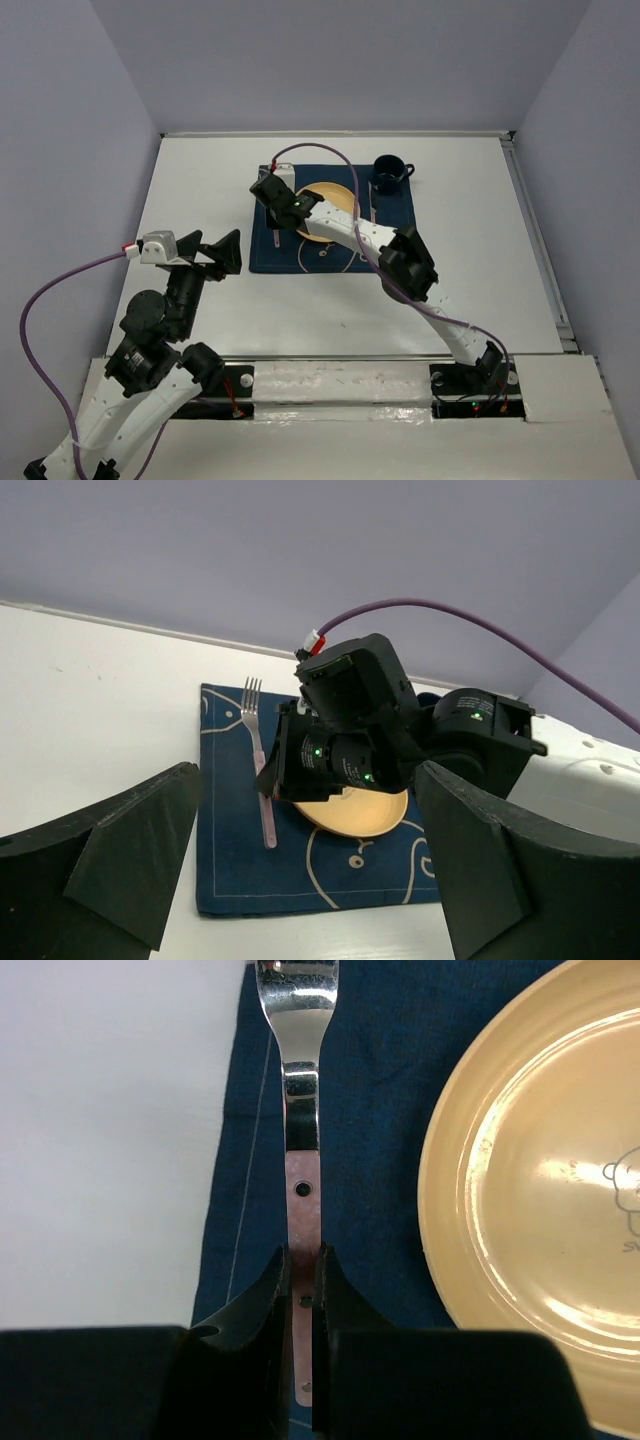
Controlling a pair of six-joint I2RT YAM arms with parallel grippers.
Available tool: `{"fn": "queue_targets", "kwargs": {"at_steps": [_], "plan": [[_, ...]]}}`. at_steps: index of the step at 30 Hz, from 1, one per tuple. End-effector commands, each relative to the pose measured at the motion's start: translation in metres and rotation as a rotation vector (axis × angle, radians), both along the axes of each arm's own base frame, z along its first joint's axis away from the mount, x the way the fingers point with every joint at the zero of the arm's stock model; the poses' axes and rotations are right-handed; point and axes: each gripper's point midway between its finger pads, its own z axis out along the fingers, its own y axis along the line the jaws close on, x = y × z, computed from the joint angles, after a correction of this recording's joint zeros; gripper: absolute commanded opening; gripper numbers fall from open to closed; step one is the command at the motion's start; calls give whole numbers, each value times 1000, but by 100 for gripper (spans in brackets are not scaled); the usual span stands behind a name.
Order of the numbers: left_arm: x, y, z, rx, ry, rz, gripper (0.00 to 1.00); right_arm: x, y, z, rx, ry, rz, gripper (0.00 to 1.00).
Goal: Set the dinner table for one person
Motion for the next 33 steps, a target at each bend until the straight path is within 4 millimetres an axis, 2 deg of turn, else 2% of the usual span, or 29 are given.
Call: {"fn": "queue_targets", "kwargs": {"at_steps": [1,4,9,23,27,33], "plan": [[2,0,17,-21,-27,6,99,14,14,42,110,-69,-22,0],[2,-3,18,-17,-31,-10,99,14,20,19,107,-38,-21,0],[3,-3,17,-15,-30,-5,99,15,22,0,113,-13,-44,0],[2,-4,16,-16,-29,-12,99,13,21,-27,131,35,-104,0],[2,-4,17,-16,-30,-11,99,12,19,-42,120,51,-124,0],[3,-5,16,-14,-27,-16,99,16,17,-44,115,35,-140,0]]}}
